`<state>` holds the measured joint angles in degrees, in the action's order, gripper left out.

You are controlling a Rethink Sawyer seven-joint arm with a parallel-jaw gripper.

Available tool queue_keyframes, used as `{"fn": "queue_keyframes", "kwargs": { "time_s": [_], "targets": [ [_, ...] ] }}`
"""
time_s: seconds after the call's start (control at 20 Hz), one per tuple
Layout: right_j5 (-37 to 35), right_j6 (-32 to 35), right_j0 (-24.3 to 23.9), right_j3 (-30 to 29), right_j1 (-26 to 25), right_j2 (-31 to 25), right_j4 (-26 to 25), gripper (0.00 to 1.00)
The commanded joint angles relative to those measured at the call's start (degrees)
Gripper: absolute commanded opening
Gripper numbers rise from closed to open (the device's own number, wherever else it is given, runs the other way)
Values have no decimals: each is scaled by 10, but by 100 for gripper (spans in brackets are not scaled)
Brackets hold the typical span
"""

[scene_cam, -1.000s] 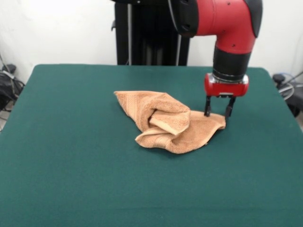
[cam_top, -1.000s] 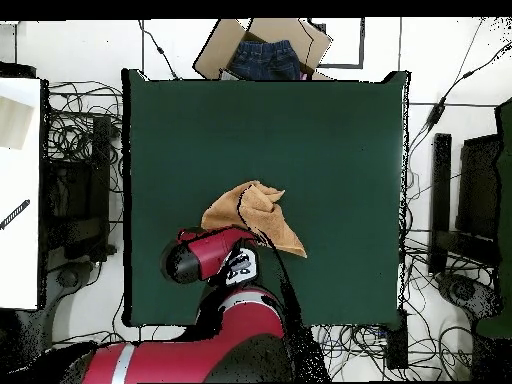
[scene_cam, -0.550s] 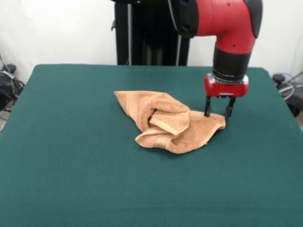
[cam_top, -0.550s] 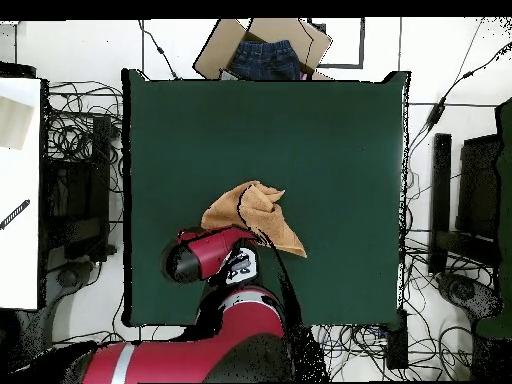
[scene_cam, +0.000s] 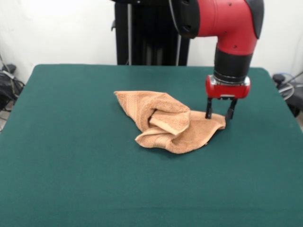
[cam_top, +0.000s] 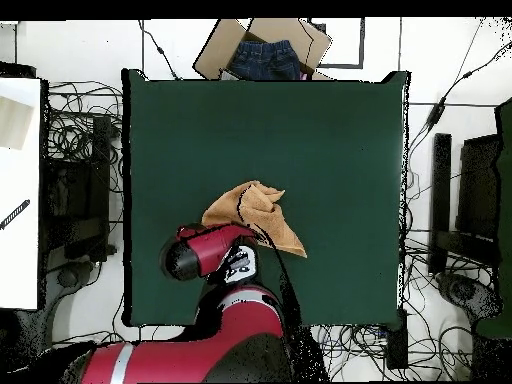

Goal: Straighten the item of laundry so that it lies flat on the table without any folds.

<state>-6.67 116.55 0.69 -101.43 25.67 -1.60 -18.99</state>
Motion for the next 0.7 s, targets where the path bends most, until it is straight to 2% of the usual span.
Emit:
{"fn": "queue_keyframes", "kwargs": {
  "time_s": [0.05,0.2,0.25,0.7],
  "targets": [
    [-43,37,8,39,-11,-32,13,100],
    [-44,38,10,39,-10,-31,12,100],
    [-44,38,10,39,-10,-31,12,0],
    [-43,35,8,39,-9,-34,10,0]
  ]
}}
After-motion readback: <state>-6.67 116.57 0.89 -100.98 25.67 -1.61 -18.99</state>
